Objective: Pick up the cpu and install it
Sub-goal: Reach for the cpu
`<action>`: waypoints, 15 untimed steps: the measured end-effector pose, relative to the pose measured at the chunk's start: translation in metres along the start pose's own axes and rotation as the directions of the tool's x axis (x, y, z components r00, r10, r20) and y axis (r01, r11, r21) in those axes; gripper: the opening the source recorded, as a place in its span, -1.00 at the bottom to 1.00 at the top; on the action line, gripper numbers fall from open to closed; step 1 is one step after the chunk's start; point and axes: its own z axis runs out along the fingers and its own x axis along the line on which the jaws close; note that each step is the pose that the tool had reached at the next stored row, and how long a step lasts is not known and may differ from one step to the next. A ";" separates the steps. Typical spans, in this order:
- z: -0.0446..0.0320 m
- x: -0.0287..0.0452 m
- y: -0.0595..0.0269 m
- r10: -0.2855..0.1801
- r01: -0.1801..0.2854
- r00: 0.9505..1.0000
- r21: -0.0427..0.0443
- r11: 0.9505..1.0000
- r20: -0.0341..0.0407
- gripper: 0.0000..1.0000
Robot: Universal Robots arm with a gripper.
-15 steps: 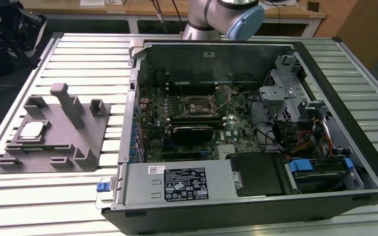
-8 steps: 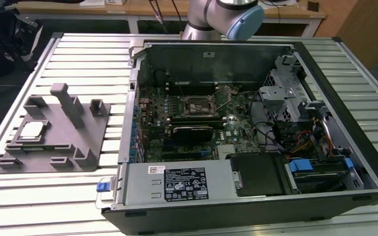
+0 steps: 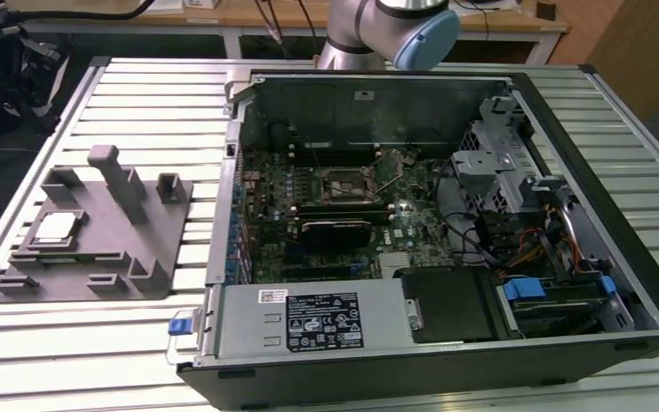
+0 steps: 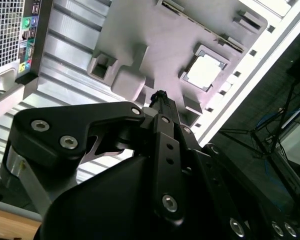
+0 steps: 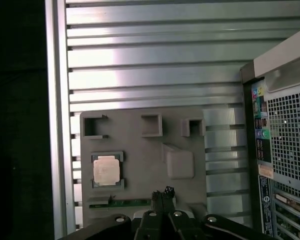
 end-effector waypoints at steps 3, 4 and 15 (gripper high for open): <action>0.0050 0.0026 -0.0004 0.000 0.000 1.000 0.000 1.000 0.000 -0.79; 0.0068 0.0033 -0.0006 0.000 0.000 1.000 0.000 1.000 0.000 -0.79; 0.0265 0.0092 -0.0019 0.000 0.000 1.000 0.000 1.000 0.000 -0.79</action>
